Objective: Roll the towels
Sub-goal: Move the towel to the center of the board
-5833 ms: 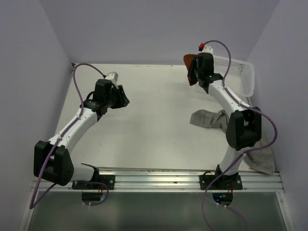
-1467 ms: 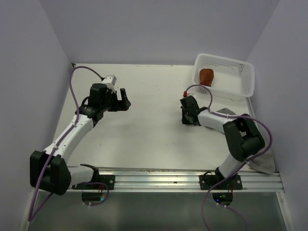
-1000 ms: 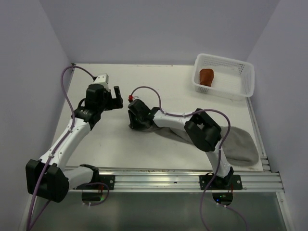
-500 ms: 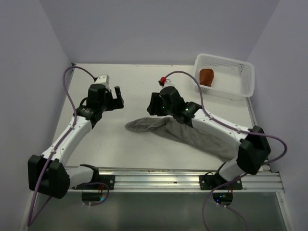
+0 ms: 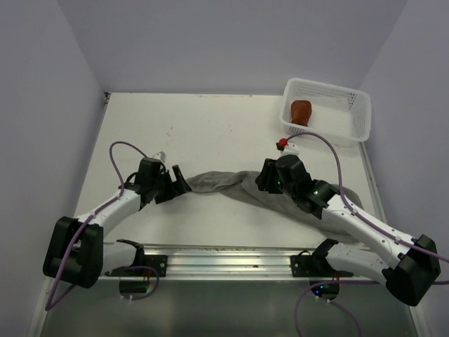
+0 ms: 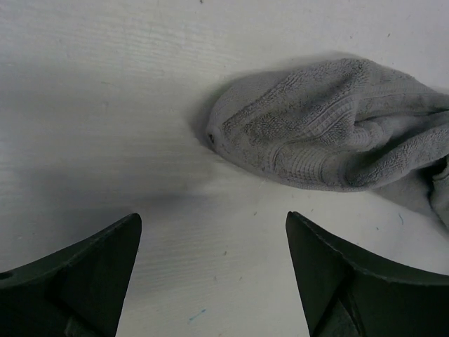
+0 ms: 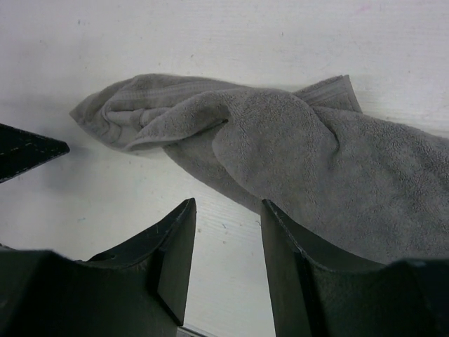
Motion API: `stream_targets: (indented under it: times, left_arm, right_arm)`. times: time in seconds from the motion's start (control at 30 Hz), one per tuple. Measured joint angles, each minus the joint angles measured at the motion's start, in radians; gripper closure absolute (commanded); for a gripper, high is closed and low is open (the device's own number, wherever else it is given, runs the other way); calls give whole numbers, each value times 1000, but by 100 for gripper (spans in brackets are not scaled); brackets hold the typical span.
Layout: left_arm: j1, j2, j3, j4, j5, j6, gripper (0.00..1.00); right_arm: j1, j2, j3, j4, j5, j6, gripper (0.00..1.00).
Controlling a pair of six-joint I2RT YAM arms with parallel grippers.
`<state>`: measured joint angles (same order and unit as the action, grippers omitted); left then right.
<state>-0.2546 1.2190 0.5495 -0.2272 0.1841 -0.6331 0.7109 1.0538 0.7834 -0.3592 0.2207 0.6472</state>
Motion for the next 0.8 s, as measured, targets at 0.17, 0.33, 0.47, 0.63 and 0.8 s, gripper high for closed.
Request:
stream_targets:
  times: [0.17, 0.33, 0.47, 0.63, 0.8]
  left_arm:
    - [0, -2, -77, 99, 42, -97, 16]
    - [0, 7, -94, 192, 43, -170, 20]
    - [0, 64, -95, 254, 38, -198, 24]
    - [0, 119, -93, 340, 40, -220, 32]
    - [0, 158, -93, 385, 35, -223, 46]
  right_arm:
    - [-1, -51, -39, -9, 0, -4, 55]
    - [-6, -62, -58, -8, -2, -8, 54]
    - [-6, -68, -76, -8, -3, -9, 54]
    - [-10, -91, -90, -8, -2, -15, 54]
    - [-18, -114, -102, -7, 1, -20, 54]
